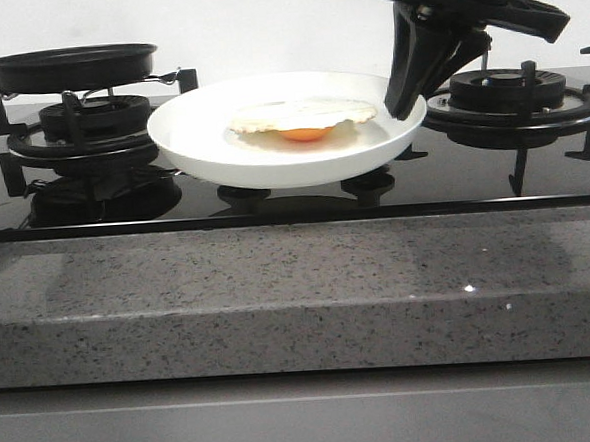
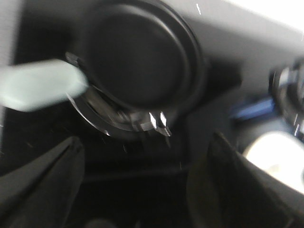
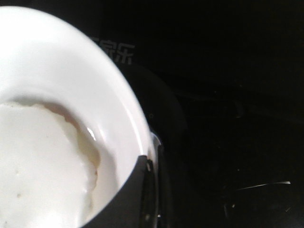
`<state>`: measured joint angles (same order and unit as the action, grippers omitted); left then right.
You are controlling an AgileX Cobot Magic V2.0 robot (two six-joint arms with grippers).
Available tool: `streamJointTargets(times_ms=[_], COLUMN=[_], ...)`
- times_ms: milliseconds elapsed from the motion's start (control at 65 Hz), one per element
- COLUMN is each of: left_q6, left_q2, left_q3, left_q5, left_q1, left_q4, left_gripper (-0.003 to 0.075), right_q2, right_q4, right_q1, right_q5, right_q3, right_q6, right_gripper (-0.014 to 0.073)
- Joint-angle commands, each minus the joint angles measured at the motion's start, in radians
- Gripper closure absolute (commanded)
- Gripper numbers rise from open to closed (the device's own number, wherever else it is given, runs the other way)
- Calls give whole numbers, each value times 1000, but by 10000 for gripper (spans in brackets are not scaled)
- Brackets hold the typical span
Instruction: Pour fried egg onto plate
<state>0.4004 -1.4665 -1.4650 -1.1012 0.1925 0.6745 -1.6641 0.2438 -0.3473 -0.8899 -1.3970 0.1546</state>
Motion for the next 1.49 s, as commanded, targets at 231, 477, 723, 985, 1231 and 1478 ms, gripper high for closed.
streamJointTargets(times_ms=[231,477,723,985,1231,1478], left_q6=[-376,-425,-518,-518,-518,-518], left_q2=[220,431,683,884,945,945], left_q3=[15,206,412,600,684,684], left_q5=[35,136,245,282,310,317], left_q1=[-374,-414,-414,-414,-414,-414], left_q4=[-630,-688,-728,-718,-718,-718], left_gripper=[195,195,195,195,195,195], right_q2=[32,32,32,32,32,32], right_q4=[-12,-12,-12,-12,-12,-12], right_q1=[-1,-1,-1,-1,-1,-1], right_q5=[24,24,24,24,24,24], right_q3=[-28,-28,-28,-28,-28,-28], right_q6=[-8,-8,-8,-8,-8,-8], right_gripper=[663,663,663,663,663,663])
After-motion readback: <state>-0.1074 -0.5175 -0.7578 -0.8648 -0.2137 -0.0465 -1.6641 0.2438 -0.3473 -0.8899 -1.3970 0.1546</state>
